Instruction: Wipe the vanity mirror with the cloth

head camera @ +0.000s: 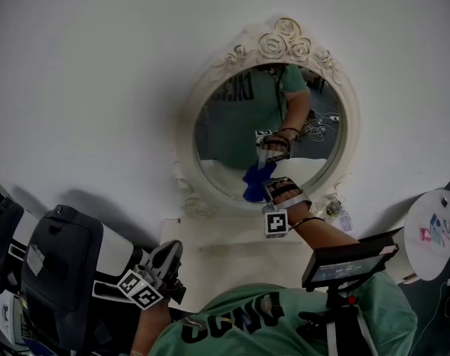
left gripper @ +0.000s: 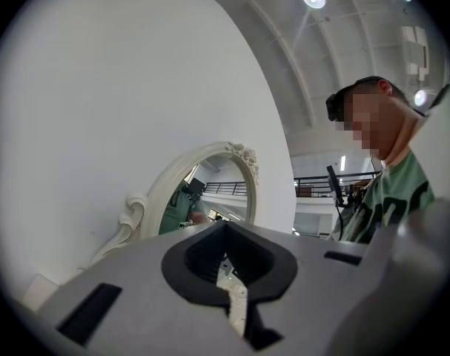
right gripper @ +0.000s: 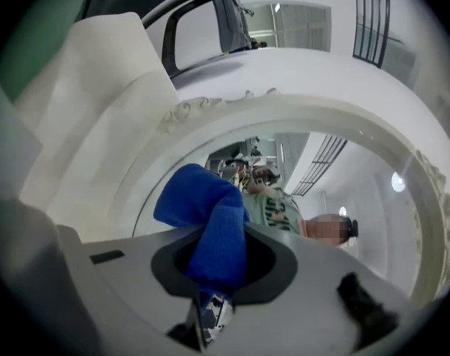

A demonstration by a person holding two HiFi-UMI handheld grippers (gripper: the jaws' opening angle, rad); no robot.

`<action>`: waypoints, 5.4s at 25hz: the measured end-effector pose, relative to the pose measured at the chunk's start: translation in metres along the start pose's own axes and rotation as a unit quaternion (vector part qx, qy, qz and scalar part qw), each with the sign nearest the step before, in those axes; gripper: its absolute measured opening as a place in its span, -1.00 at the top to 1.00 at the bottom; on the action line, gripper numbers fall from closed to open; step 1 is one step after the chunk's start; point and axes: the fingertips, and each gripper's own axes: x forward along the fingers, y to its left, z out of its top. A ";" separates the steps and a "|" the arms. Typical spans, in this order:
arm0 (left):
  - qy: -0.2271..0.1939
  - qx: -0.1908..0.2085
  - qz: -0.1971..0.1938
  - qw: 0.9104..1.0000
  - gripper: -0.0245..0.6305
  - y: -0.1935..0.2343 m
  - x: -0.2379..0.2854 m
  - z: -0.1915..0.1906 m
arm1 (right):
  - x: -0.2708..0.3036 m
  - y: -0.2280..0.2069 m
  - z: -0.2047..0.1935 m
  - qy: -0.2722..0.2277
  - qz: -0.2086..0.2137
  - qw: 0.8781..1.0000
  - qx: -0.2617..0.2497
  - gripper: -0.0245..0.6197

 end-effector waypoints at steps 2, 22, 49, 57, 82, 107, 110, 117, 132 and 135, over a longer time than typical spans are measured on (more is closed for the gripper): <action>-0.005 0.002 0.010 1.000 0.93 0.001 -0.010 0.002 | 0.012 0.002 0.042 -0.033 0.007 0.999 -0.012 0.76; -0.010 0.003 0.028 1.000 0.93 0.007 -0.029 0.007 | 0.056 0.038 0.072 -0.007 0.045 0.995 -0.089 0.76; 0.009 -0.008 -0.013 1.000 0.93 -0.009 0.005 -0.008 | -0.014 0.096 -0.152 0.163 0.109 0.980 -0.027 0.76; -0.001 -0.008 -0.001 1.000 0.93 -0.004 -0.005 -0.006 | 0.021 0.081 0.000 0.029 0.092 0.994 -0.055 0.76; -0.001 -0.011 0.015 1.000 0.93 0.008 -0.013 -0.004 | 0.061 0.123 0.042 0.017 0.130 0.985 -0.109 0.76; 0.019 -0.019 -0.038 0.999 0.93 -0.012 0.027 -0.017 | 0.004 0.135 -0.114 0.129 0.172 0.977 0.004 0.76; 0.020 -0.018 -0.039 0.999 0.93 -0.012 0.029 -0.017 | -0.014 0.107 -0.104 0.095 0.156 0.981 0.065 0.76; 0.029 -0.013 -0.049 0.998 0.93 -0.013 0.047 -0.021 | -0.090 0.040 -0.115 0.023 0.119 0.944 0.307 0.76; 0.068 -0.017 -0.082 0.994 0.93 -0.031 0.094 -0.049 | -0.219 0.036 -0.103 -0.159 0.123 0.705 0.680 0.76; 0.070 -0.016 -0.087 0.994 0.93 -0.036 0.096 -0.051 | -0.215 0.040 -0.099 -0.170 0.124 0.664 0.718 0.76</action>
